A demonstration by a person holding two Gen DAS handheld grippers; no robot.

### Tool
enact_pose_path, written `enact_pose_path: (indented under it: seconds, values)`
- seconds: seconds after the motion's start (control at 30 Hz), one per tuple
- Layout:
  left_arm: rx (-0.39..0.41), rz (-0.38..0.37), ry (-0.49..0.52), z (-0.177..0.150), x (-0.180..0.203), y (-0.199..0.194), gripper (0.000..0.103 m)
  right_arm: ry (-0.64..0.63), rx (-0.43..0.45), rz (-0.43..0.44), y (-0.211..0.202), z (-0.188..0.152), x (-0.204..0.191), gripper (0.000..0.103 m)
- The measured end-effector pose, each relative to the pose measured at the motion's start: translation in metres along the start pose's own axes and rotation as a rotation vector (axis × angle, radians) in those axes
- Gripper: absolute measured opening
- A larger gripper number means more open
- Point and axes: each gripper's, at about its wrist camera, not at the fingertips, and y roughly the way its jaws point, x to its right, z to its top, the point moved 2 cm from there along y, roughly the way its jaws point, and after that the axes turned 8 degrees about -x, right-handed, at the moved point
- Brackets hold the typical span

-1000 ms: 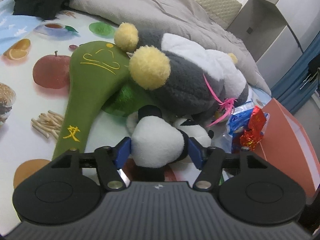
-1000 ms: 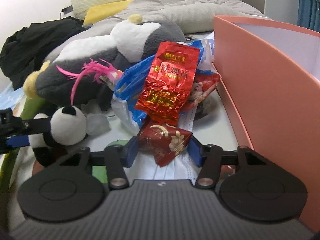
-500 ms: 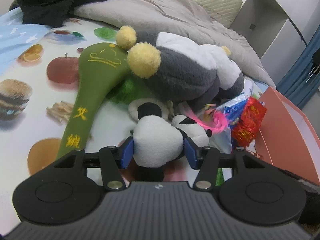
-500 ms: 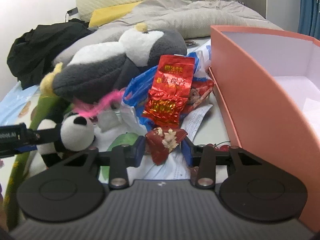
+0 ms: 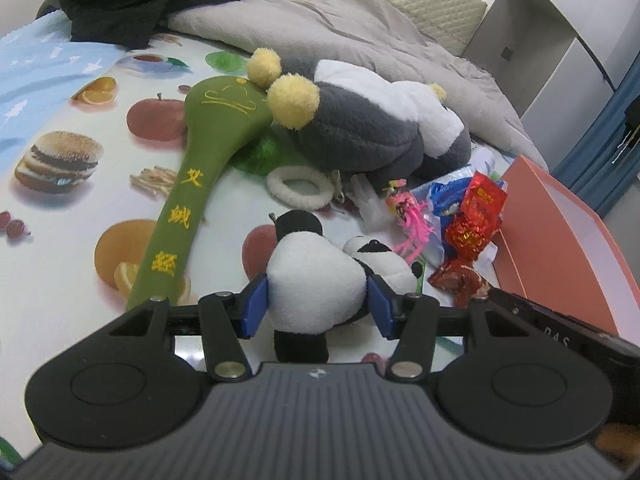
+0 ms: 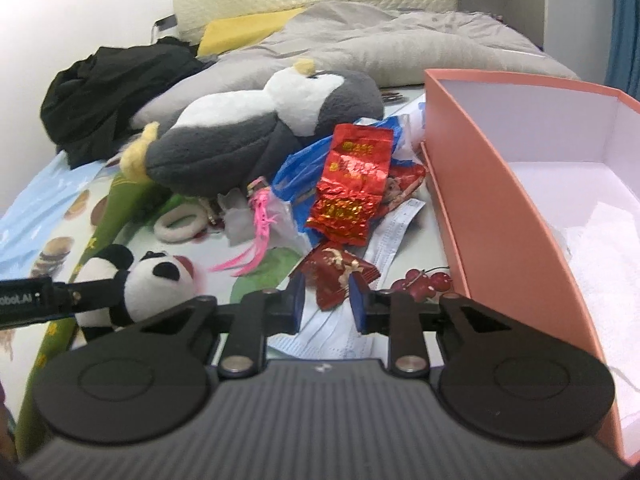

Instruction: Organize soft objects

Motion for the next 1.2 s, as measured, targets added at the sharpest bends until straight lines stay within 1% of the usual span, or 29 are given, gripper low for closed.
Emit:
enact_pose_path:
  seconds: [0.07, 0.1, 0.13, 0.2, 0.27, 0.4, 0.47, 0.5, 0.57, 0.73, 0.8, 0.9, 1.0, 1.13, 1.2]
  values:
    - [-0.006, 0.004, 0.007, -0.003, 0.001, 0.0, 0.059, -0.036, -0.017, -0.005, 0.002, 0.002, -0.002, 0.029]
    - [-0.006, 0.007, 0.012, -0.004, 0.002, 0.0, 0.059, -0.055, -0.021, -0.013, 0.004, 0.004, -0.002, 0.03]
    - [-0.005, 0.009, 0.016, -0.005, 0.002, 0.001, 0.059, -0.07, -0.024, -0.02, 0.005, 0.005, -0.003, 0.033]
    - [-0.007, 0.008, 0.014, -0.005, 0.002, 0.002, 0.059, -0.102, -0.027, -0.028, 0.009, 0.009, -0.003, 0.041]
    - [-0.007, 0.003, 0.009, -0.005, 0.001, 0.003, 0.059, -0.143, -0.032, -0.029, 0.015, 0.013, -0.005, 0.041]
    - [-0.005, 0.002, 0.014, -0.003, 0.0, 0.004, 0.059, -0.236, -0.045, -0.071, 0.027, 0.019, -0.012, 0.041]
    - [-0.003, -0.001, 0.021, -0.003, 0.0, 0.005, 0.059, -0.288, -0.077, -0.11, 0.038, 0.02, -0.015, 0.041]
    - [-0.003, -0.001, 0.02, -0.004, 0.0, 0.005, 0.059, -0.317, -0.1, -0.136, 0.044, 0.019, -0.017, 0.043]
    - [-0.002, -0.001, 0.016, -0.004, 0.0, 0.004, 0.059, -0.355, -0.115, -0.137, 0.05, 0.019, -0.02, 0.043]
    - [0.003, -0.006, 0.003, -0.006, -0.001, -0.005, 0.059, -0.374, -0.142, -0.13, 0.05, 0.019, -0.021, 0.04]
    - [0.001, -0.01, -0.006, -0.006, -0.002, -0.009, 0.059, -0.367, -0.147, -0.117, 0.047, 0.02, -0.021, 0.032]
    - [0.012, -0.013, -0.01, -0.006, -0.001, -0.019, 0.059, -0.355, -0.136, -0.11, 0.038, 0.021, -0.023, 0.031]
    - [0.021, -0.012, -0.012, -0.005, 0.0, -0.029, 0.059, -0.32, -0.123, -0.083, 0.024, 0.023, -0.024, 0.031]
    - [0.024, -0.005, -0.008, -0.007, 0.005, -0.04, 0.059, -0.287, -0.084, -0.058, -0.002, 0.022, -0.027, 0.031]
    - [0.023, -0.003, -0.004, -0.008, 0.008, -0.045, 0.059, -0.25, -0.084, -0.03, -0.012, 0.02, -0.026, 0.031]
